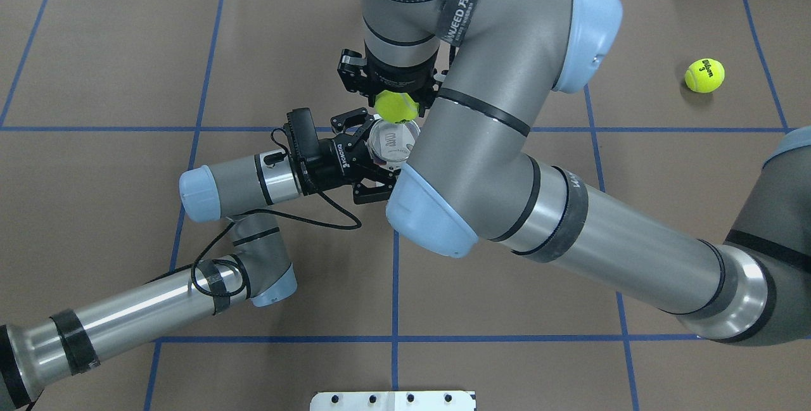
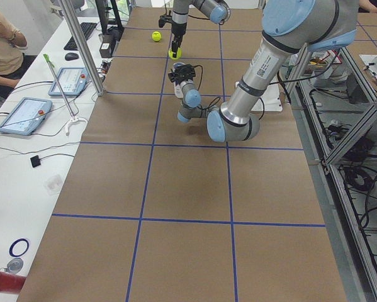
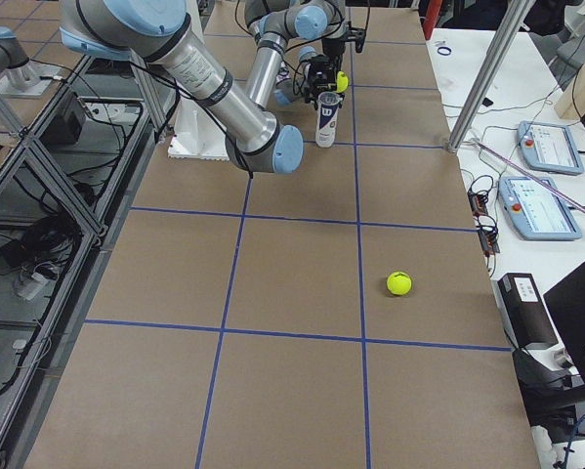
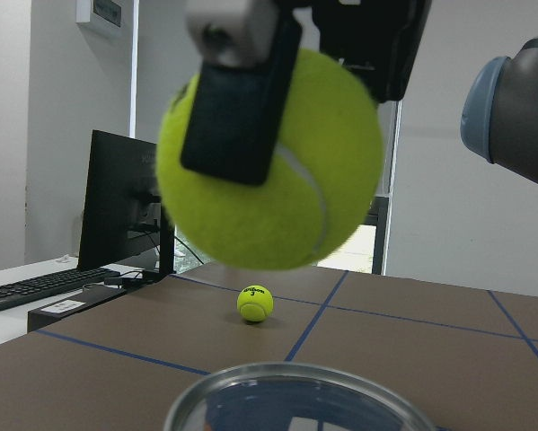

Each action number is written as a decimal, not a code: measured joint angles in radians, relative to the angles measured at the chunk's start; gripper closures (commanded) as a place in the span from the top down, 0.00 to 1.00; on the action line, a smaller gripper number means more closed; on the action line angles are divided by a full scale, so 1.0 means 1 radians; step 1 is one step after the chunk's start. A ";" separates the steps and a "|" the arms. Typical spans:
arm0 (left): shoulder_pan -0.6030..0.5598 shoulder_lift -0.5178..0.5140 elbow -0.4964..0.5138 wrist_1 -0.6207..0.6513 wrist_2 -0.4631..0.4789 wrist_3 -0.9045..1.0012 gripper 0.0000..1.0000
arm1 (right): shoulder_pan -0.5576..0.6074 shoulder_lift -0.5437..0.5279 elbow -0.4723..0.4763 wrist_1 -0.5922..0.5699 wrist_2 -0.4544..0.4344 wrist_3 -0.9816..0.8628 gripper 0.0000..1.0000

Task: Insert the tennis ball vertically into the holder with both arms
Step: 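Carry the ball with the right gripper over the can's open top, then lower the ball into the can and open the right gripper, then move the right gripper to the second yellow ball and grasp it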

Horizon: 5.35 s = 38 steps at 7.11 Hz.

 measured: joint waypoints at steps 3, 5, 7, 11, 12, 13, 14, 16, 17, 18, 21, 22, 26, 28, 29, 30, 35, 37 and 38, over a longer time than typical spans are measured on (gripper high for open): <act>0.001 -0.001 -0.001 0.000 0.000 0.000 0.98 | -0.017 -0.001 -0.015 0.001 -0.005 0.000 0.92; 0.001 -0.001 -0.001 0.000 0.001 0.000 0.98 | -0.026 -0.005 -0.010 -0.004 -0.011 0.001 0.97; 0.001 -0.002 -0.001 0.000 0.002 0.000 0.98 | -0.037 -0.005 -0.001 -0.023 -0.012 0.001 0.98; 0.001 -0.002 -0.001 0.000 0.002 0.000 0.98 | -0.008 -0.059 0.049 -0.027 -0.009 -0.077 0.99; 0.001 -0.002 -0.002 0.000 0.002 0.000 0.98 | 0.038 -0.120 0.079 -0.003 0.003 -0.167 0.99; 0.001 -0.002 -0.002 0.000 0.002 0.000 0.98 | 0.101 -0.196 0.091 0.060 0.032 -0.263 0.99; 0.000 -0.002 -0.004 0.000 0.002 0.000 0.98 | 0.182 -0.284 0.091 0.145 0.079 -0.373 0.99; -0.008 -0.001 -0.007 0.000 0.001 -0.001 0.98 | 0.333 -0.410 0.067 0.226 0.172 -0.616 0.99; -0.016 0.000 -0.007 0.000 -0.001 -0.002 0.98 | 0.396 -0.452 0.038 0.263 0.218 -0.711 0.99; -0.021 0.003 -0.009 0.000 -0.003 -0.003 0.98 | 0.445 -0.504 -0.010 0.360 0.251 -0.775 0.99; -0.025 0.012 -0.013 0.000 -0.006 -0.003 0.98 | 0.548 -0.630 -0.245 0.708 0.287 -0.932 0.99; -0.025 0.013 -0.013 -0.001 -0.006 -0.002 0.98 | 0.568 -0.641 -0.338 0.802 0.288 -0.969 0.99; -0.026 0.013 -0.014 -0.001 -0.006 -0.001 0.98 | 0.586 -0.632 -0.644 1.087 0.260 -1.008 0.99; -0.026 0.013 -0.014 -0.001 -0.006 -0.002 0.98 | 0.578 -0.619 -0.682 1.113 0.237 -1.002 0.99; -0.026 0.013 -0.013 0.000 -0.006 -0.001 0.98 | 0.575 -0.610 -0.688 1.115 0.234 -0.998 0.99; -0.026 0.013 -0.013 0.000 -0.006 -0.001 0.98 | 0.573 -0.601 -0.691 1.114 0.234 -0.996 0.99; -0.024 0.015 -0.012 -0.001 -0.006 -0.003 0.98 | 0.544 -0.599 -0.693 1.111 0.195 -0.994 0.97; -0.024 0.015 -0.011 0.000 -0.006 -0.001 0.98 | 0.524 -0.604 -0.700 1.110 0.168 -0.994 0.34; -0.024 0.015 -0.011 0.000 -0.006 0.000 0.98 | 0.517 -0.605 -0.701 1.109 0.159 -0.994 0.01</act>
